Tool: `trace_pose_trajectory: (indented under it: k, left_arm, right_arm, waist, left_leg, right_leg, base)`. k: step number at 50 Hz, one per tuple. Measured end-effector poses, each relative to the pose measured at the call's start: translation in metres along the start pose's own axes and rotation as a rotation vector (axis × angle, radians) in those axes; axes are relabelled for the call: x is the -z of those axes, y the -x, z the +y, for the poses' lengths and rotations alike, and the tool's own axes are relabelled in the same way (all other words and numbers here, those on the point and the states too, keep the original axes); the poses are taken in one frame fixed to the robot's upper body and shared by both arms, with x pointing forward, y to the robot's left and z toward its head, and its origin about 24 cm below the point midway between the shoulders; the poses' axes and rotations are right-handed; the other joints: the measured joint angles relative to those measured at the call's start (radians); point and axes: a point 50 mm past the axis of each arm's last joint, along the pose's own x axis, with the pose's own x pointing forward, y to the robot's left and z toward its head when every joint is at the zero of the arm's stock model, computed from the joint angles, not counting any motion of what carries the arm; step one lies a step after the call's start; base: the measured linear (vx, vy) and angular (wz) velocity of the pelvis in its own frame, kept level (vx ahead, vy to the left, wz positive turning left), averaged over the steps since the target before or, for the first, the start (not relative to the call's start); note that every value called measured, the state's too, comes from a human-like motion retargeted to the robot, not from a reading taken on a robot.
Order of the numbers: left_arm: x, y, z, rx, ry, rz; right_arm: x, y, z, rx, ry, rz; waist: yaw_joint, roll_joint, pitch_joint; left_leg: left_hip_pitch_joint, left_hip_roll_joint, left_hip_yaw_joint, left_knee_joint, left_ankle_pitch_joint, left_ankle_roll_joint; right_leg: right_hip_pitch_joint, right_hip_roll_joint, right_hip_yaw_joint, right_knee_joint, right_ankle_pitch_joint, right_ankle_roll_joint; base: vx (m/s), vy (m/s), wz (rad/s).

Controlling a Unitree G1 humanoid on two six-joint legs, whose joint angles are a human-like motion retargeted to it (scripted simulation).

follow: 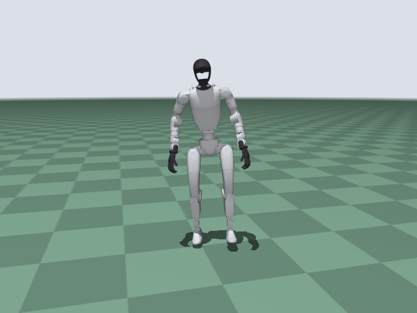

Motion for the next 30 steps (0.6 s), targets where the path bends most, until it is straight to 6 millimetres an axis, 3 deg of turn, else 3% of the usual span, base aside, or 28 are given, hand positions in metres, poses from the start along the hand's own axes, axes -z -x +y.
trace_pose_trajectory:
  k: [4,15,25,30]
  left_arm:
    - [-0.001,0.000,0.002,-0.015,0.012,-0.003]
    - [-0.014,-0.007,0.004,-0.030,0.007,-0.020]
    - [-0.049,-0.014,0.016,-0.049,-0.059,-0.124]
    - [-0.054,-0.015,0.027,-0.070,-0.075,-0.142]
  right_arm:
    - [0.013,0.006,0.006,-0.033,0.006,0.033]
    - [0.044,0.021,0.023,-0.083,-0.030,0.152]
    - [0.035,0.016,0.022,-0.087,-0.001,0.122]
    - [0.022,0.009,0.013,-0.057,-0.014,0.073]
  waist:
    - [-0.021,0.003,-0.012]
    - [-0.041,-0.021,-0.044]
    - [-0.037,-0.040,-0.001]
    - [-0.062,-0.023,0.020]
  left_leg:
    - [0.030,0.028,-0.003,-0.046,0.072,-0.036]
    - [0.055,0.026,0.025,-0.032,0.057,-0.037]
    - [-0.011,0.002,0.032,0.041,0.017,0.002]
    - [-0.003,0.036,0.031,-0.037,0.103,-0.025]
  right_leg:
    - [0.011,0.030,0.007,0.000,-0.004,-0.016]
    - [0.051,0.028,0.029,-0.035,-0.002,0.004]
    - [0.020,-0.003,0.065,0.001,-0.004,0.026]
    - [0.023,0.030,0.086,-0.018,0.006,-0.003]
  base:
    - [0.02,-0.02,-0.11]
    - [0.00,0.00,-0.03]
    - [-0.01,0.02,-0.08]
    - [0.02,0.09,-0.26]
